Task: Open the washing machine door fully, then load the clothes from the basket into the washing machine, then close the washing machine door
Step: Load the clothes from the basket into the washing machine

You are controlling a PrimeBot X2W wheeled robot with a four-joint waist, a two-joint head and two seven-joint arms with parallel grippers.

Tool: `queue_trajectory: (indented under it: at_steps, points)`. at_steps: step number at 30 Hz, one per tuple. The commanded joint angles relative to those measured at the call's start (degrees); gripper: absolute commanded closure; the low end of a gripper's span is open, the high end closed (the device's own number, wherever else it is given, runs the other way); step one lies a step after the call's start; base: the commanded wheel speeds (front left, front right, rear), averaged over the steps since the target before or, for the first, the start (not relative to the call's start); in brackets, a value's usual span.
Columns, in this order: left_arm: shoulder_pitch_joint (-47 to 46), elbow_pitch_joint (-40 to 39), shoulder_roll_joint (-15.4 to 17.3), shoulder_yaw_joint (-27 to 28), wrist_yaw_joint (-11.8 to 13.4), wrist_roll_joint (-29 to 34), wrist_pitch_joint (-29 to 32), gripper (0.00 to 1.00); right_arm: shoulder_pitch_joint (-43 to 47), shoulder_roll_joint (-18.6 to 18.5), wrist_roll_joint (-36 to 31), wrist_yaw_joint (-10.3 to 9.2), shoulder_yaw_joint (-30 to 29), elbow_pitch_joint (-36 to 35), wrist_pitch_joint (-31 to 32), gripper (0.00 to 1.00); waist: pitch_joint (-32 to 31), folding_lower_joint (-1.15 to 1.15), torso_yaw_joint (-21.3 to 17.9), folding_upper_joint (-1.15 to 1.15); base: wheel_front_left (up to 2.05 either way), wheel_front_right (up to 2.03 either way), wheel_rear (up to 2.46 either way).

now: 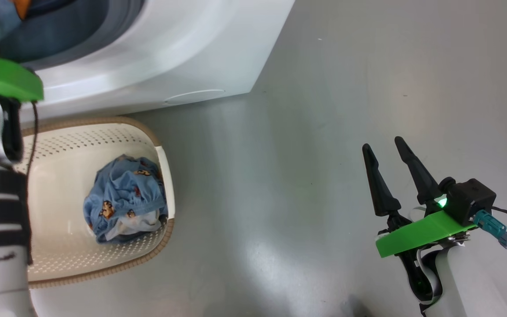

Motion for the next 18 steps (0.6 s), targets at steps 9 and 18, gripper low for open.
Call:
queue_trajectory:
  at_steps: [9, 18]
  points:
    - [-9.42, 6.26, 5.14, -0.13, 0.43, 0.69, 2.91, 1.00, 0.49, 0.37, 0.61, 0.09, 1.58, -1.21, -0.27, 0.00, 2.96, 0.00, -1.32, 0.00, 0.00, 0.00, 0.00]
    - [-18.96, 12.95, 6.79, -1.83, 0.47, 1.29, 4.80, 1.00, 0.20, 0.33, 0.74, 0.09, 1.74, -1.36, -0.27, 0.00, 5.81, 0.00, -1.42, 0.00, 0.00, 0.00, 0.00]
